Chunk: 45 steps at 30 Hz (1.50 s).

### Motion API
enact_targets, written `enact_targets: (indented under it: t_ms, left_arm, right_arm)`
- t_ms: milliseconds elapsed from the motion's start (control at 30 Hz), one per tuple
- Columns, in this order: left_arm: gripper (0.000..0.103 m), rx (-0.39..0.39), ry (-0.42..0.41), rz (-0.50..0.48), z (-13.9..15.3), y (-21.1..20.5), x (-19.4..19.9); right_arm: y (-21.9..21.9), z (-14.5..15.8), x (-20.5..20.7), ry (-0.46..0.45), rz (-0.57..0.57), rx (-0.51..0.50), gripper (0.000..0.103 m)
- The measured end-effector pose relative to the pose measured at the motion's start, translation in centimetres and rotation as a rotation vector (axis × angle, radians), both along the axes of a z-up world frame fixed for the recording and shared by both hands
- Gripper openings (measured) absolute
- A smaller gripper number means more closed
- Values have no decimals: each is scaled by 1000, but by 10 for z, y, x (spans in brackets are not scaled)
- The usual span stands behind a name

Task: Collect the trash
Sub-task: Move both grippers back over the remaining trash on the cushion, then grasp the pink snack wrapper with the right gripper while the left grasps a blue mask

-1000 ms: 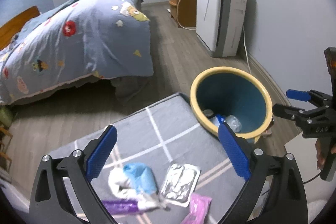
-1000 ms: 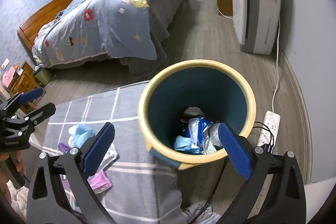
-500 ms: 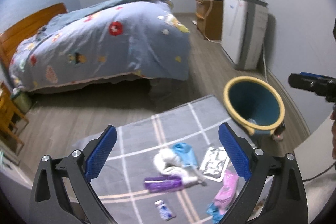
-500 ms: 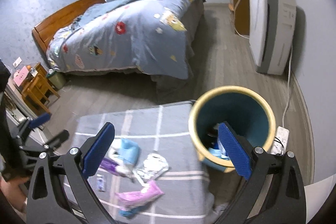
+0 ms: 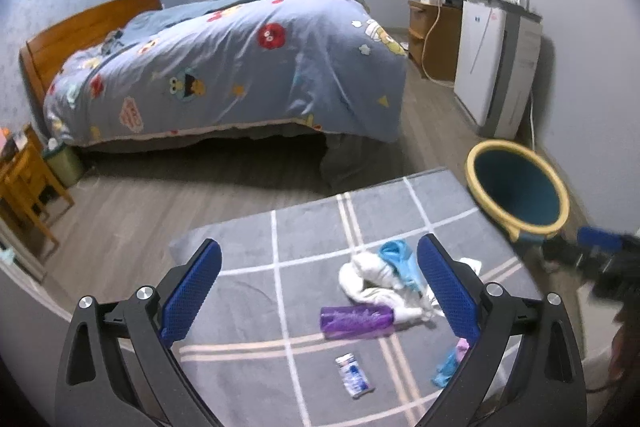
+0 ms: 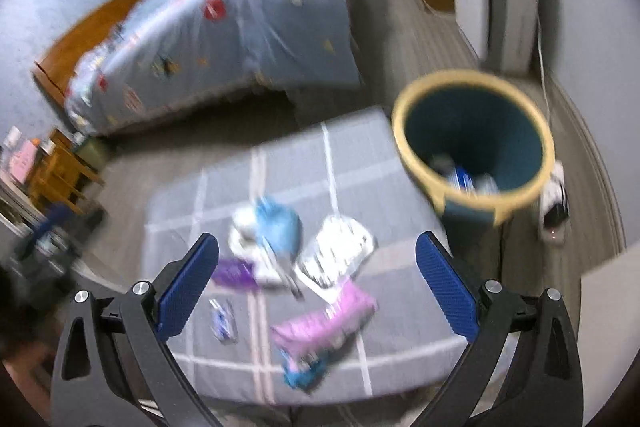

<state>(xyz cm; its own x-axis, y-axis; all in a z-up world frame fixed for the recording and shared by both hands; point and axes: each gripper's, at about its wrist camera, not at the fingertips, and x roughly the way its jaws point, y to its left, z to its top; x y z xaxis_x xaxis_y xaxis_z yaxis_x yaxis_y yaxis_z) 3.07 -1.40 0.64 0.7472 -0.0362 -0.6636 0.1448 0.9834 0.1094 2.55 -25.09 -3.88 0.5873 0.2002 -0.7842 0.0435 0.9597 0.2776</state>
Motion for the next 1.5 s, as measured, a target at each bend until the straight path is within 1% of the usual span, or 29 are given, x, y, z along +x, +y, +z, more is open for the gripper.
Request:
enact_targets:
  t_ms: [100,167,233,300,367,433,500,600,667,733,767,800,833,933,967,1067,1200,1233,1300,1367,1433,1500]
  left_arm:
    - [97,60,25,-12,-14,-2,-3]
    - [97,76,46,-12,-22,0,-3]
    - [97,64,82,7,-32,5,-2]
    - [97,25,122,39,-40,12,0]
    - [97,5,144,60,-45,17,3]
    - [97,-1,160,77,-50,21,4]
    - [97,-1,167,82,-52,22,5]
    - [97,-5,174,84,-53,24,6]
    - [97,-13,180,87,-55,25,7]
    - [97,-17,191,94,-58,26,9]
    - [97,-18,200,100,-60,27,11]
    - [97,-20,206,104,-62,27,12]
    - [97,-25,212,107,-63,28,13]
    - [97,-40,218,115,-65,29,16]
    - [97,-41,219,115,-65,29,17]
    - [97,-30,226,121,-68,28,19]
    - [97,-37,225,104,-69,24,27]
    - [97,-38,218,97,-68,22,29]
    - [97,-48,213,83,-70,16,35]
    - [97,-59,219,65,-74,8,41]
    - [97,-60,228,44,-80,-1,47]
    - [97,-60,234,26,-85,-11,53]
  right_arm:
    - [1,-31,-4,78,-24,-16,97]
    - [6,-45,-8,90,-17,-49,97]
    - [13,-59,-12,110,4,-88,97]
    - [23,-75,-14,149,34,-98,97]
    - [35,-87,-16,170,65,-105,97]
    - [46,-92,-16,175,94,-123,97]
    - [61,-95,-19,165,148,-166,97]
    - [78,-100,-20,155,220,-200,96]
    - [87,-105,-21,161,255,-232,88]
    - [91,-110,-20,177,277,-264,63]
    - [92,-112,-19,188,285,-275,59]
    - [92,-113,-19,192,286,-282,50]
    - [92,-111,-19,188,285,-286,42]
    - [91,-95,-17,142,285,-304,36]
    - [90,-85,-16,118,284,-305,36]
    - [83,-57,-10,96,270,-267,35]
    - [68,-18,7,79,281,-174,35]
    - [63,-5,13,58,294,-164,35]
    - [57,10,21,22,302,-171,35]
    - [45,21,34,-1,311,-143,35]
    - [36,24,46,-29,305,-117,35]
    - [26,21,53,-44,286,-101,35]
